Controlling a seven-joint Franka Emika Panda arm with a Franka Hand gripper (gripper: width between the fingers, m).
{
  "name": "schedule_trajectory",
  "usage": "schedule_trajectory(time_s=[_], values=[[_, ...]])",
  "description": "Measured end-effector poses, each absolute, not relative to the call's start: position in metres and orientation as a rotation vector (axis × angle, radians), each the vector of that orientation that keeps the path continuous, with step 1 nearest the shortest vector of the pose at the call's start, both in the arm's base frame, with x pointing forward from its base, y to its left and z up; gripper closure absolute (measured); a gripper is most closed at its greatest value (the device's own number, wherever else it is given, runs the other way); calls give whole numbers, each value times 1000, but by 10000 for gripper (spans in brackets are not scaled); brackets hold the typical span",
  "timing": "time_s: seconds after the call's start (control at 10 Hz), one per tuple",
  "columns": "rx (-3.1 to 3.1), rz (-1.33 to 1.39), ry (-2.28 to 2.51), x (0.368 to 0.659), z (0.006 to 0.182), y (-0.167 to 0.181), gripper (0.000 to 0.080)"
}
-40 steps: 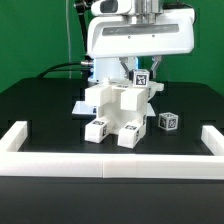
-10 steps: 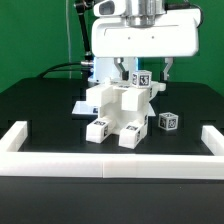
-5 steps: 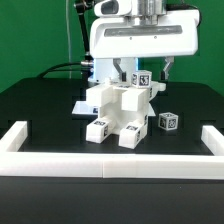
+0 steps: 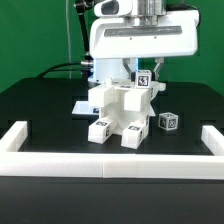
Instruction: Assemble chair
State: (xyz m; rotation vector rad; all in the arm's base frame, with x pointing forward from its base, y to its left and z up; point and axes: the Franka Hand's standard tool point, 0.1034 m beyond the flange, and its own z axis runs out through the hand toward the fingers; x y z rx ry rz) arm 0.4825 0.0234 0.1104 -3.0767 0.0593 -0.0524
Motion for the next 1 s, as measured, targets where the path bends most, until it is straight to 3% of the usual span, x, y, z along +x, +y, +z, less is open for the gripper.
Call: schedule_trajectory(time_s=[0.2,1.0], values=[[-3075,-51,100,483,110,23,518],[-2817,-13,1164,484,110,23,516]])
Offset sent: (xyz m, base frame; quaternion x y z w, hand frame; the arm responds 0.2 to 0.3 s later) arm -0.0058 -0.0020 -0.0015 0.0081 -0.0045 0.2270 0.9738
